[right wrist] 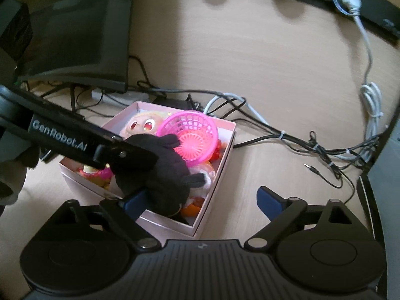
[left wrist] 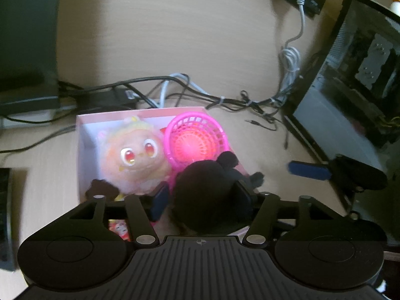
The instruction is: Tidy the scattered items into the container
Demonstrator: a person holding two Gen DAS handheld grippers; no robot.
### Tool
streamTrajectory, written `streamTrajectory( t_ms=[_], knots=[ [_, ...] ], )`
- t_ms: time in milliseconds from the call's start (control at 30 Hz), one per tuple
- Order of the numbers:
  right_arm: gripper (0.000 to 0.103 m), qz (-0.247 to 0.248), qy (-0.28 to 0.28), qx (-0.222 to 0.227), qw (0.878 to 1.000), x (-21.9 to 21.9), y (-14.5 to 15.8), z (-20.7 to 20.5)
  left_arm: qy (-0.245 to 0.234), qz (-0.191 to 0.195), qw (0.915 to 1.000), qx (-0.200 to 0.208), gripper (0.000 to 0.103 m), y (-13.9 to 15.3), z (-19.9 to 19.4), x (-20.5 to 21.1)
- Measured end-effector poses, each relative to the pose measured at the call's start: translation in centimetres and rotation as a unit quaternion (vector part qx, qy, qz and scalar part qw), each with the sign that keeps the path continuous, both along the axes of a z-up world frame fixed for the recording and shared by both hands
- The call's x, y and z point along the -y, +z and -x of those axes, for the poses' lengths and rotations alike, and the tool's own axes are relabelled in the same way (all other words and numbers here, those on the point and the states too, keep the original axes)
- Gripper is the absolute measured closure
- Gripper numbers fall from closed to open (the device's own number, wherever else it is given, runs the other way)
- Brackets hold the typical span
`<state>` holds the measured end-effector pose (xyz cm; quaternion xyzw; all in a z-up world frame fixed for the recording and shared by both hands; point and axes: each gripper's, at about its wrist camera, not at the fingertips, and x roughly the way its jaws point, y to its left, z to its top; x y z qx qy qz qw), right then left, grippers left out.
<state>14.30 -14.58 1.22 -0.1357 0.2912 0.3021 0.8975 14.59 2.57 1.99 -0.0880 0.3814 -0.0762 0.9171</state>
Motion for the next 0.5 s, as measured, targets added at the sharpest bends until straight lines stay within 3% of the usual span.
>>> streamTrajectory(
  t_ms=[33,133,300,500],
  knots=[
    [0.0,-0.005,-0.004,0.006,1.0,0.4,0.0,0.4,0.006,-0.01,0.9999,0.007,0.031,0.1,0.8,0.1],
    [0.0,-0.014,-0.012,0.024,1.0,1.8,-0.1,1.9,0.024,-0.027,0.9986,0.038,0.008,0.3,3.9,-0.1],
    [0.0,0.003,-0.013,0.019,1.0,4.0,-2.1,3.9,0.08,-0.071,0.9914,0.075,0.004,-1.2,9.8,0.1],
    [0.0,0.031,-0.002,-0.041,0.999,5.5,-5.7,5.0,0.111,-0.052,0.9925,-0.001,0.002,-5.5,12.5,0.7]
  ],
)
